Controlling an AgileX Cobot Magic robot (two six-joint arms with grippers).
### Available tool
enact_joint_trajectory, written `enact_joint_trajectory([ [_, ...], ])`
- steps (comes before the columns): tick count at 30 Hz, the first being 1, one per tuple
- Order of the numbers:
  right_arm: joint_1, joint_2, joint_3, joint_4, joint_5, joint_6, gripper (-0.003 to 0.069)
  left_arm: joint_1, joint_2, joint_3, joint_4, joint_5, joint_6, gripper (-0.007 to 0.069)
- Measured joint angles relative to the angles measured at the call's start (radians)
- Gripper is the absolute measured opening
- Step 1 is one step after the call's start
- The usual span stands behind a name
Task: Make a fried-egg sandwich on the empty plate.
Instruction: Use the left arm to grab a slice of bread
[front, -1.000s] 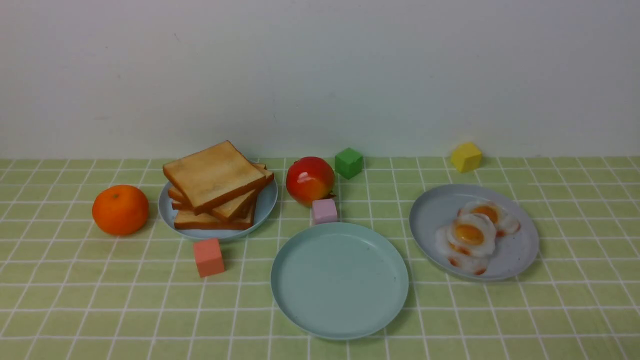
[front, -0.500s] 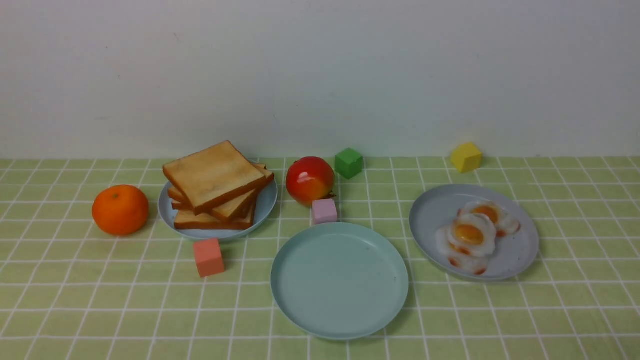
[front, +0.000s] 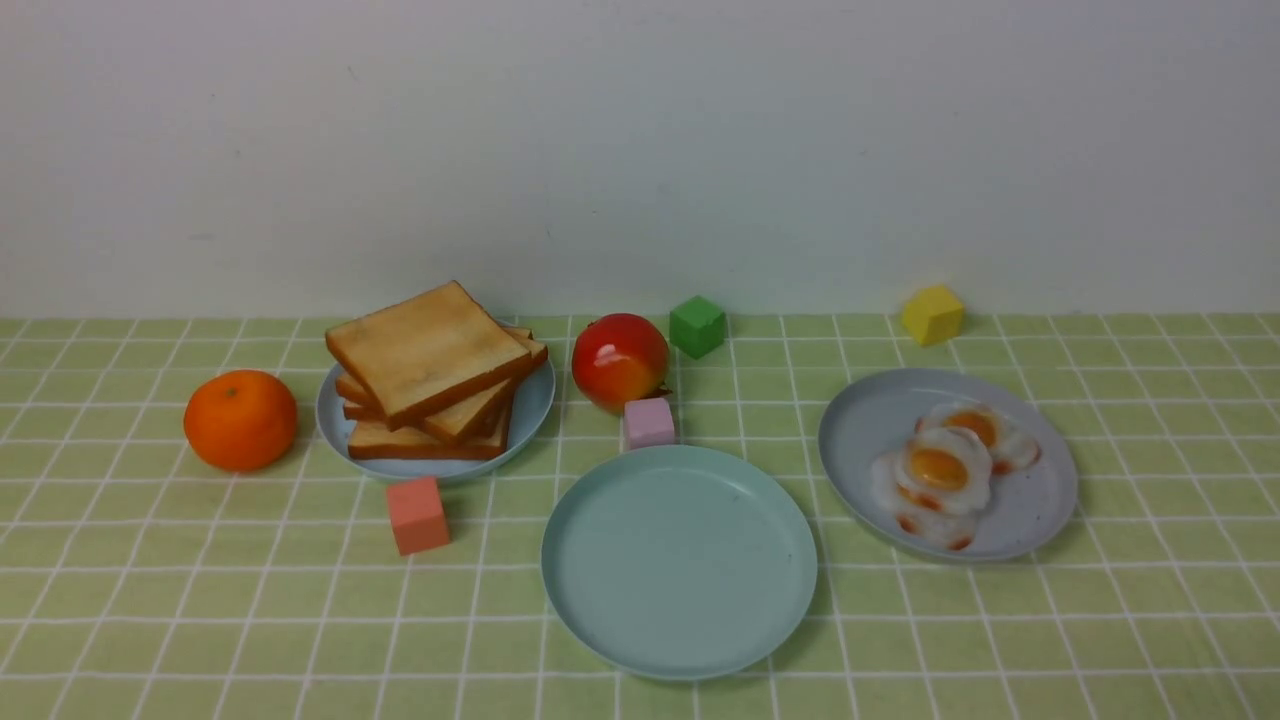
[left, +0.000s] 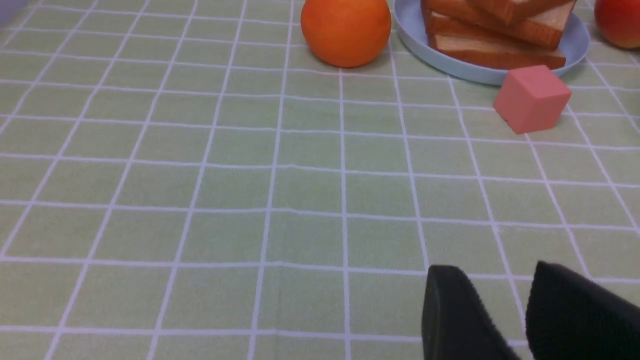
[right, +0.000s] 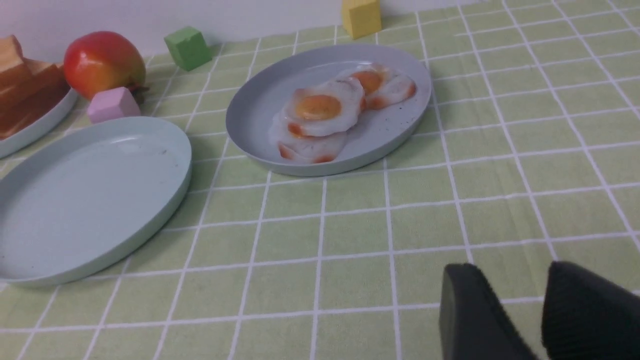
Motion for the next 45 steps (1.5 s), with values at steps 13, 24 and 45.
enact_joint_trajectory([
  [13,0.0,0.0,0.006,0.0,-0.702,0.0,0.0241,0.0,0.0,0.001,0.003,-0.398,0.0,0.0238],
  [24,0.0,0.0,-0.011,0.03,-0.999,0.145,0.0241,0.0,0.0,0.003,-0.065,-0.588,-0.148,0.0238],
  [45,0.0,0.804,-1.052,-0.018,0.272,0.261,0.0241,0.0,0.771,-0.819,-0.123,0.055,-0.348,0.0238],
])
